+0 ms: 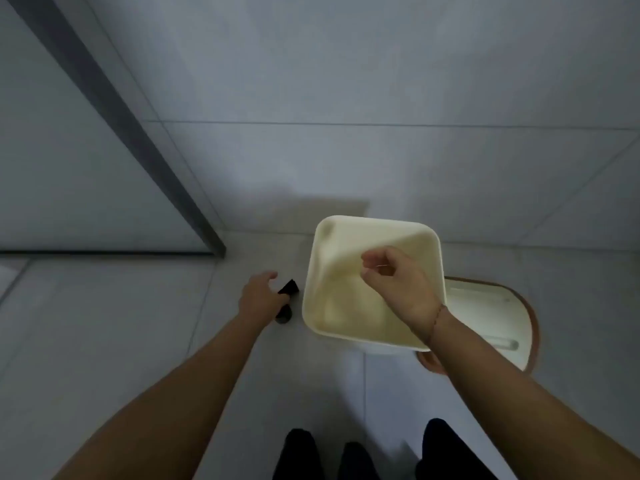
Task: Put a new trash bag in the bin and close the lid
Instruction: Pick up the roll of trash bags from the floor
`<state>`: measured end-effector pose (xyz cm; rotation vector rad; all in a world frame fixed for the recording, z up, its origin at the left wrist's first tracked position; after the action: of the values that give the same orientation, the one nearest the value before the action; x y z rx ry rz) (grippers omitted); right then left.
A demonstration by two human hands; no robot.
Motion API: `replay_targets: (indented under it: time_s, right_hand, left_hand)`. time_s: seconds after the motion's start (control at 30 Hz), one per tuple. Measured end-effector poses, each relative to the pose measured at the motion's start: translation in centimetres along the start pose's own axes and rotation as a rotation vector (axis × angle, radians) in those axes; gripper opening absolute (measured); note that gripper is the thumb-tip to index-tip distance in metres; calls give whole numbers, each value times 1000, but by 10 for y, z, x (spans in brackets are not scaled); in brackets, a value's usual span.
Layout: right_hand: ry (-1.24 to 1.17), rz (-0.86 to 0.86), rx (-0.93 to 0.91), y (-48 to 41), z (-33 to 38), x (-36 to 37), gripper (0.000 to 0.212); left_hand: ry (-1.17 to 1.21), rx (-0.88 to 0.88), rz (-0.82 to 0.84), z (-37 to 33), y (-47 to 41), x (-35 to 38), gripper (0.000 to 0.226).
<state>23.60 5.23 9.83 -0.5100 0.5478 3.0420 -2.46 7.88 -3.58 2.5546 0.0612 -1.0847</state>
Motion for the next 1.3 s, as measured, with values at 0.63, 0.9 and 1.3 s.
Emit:
replay_targets:
  time_s: [0.63, 0.9, 1.3]
  right_hand:
    - [19, 17, 62, -19, -14, 24, 21]
    - [-412, 409, 260, 18, 49, 58, 65]
    - [-718, -1, 78, 41, 84, -18, 10]
  left_hand:
    - [42, 124, -175, 1, -23, -30, 22]
    - [733, 502, 337, -160, 52, -128, 36]
    - [1383, -15, 701, -199, 124, -10, 48]
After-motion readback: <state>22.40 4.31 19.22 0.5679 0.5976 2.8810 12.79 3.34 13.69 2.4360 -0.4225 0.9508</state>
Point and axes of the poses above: each hand's wrist, its own y-axis away from the middle knuckle, its own x-axis out of the palm, z = x × y, the point moved 9 cm from there along -y, towards the middle knuckle, and after that the axes turned 8 degrees about x, right-handed, at the moved point
